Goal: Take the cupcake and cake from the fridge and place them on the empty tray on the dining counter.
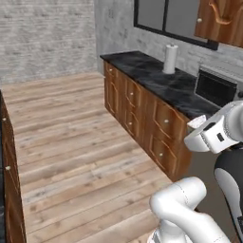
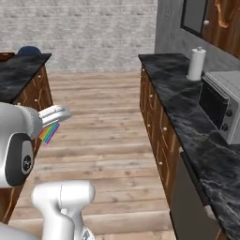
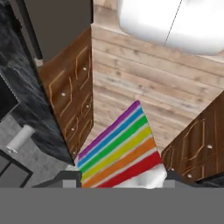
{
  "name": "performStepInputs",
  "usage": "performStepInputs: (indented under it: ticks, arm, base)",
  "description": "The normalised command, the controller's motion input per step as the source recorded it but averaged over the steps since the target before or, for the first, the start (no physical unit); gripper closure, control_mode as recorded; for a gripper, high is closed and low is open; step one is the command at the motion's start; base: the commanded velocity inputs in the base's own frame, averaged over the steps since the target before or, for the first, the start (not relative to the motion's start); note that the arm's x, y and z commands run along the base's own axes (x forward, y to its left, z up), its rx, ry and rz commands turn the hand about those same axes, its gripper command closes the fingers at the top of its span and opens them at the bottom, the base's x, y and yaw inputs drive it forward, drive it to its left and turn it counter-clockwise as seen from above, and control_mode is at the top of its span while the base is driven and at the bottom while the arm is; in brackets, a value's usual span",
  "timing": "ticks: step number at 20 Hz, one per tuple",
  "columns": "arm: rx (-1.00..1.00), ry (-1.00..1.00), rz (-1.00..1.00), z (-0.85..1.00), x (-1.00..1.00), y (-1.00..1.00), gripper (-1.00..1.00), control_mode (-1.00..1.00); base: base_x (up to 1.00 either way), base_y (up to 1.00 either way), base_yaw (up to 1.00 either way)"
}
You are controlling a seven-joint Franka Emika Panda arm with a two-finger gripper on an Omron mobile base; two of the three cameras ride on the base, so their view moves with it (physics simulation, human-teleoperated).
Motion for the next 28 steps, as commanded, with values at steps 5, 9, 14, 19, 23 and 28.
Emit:
performStepInputs:
  ticks: [5, 9, 14, 19, 23, 28]
  arm:
    - [0.0, 0.0, 0.0, 0.0, 0.0, 0.0, 1.0, 1.0]
    - [0.0, 0.0, 0.0, 0.0, 0.0, 0.0, 1.0, 1.0]
    - [0.0, 0.0, 0.0, 0.0, 0.0, 0.0, 1.0, 1.0]
    - [0.0, 0.0, 0.0, 0.0, 0.0, 0.0, 1.0, 1.0]
    - [0.0, 0.0, 0.0, 0.0, 0.0, 0.0, 1.0, 1.0]
    - [0.0, 0.0, 0.0, 0.0, 0.0, 0.0, 1.0, 1.0]
  base:
    - [1.0, 0.01, 0.33]
    - [1.0, -0.03, 0.37]
    - [1.0, -0.19, 0.34]
    - [1.0, -0.22, 0.29]
    - [1.0, -0.39, -0.03]
    - [1.0, -0.26, -0.03]
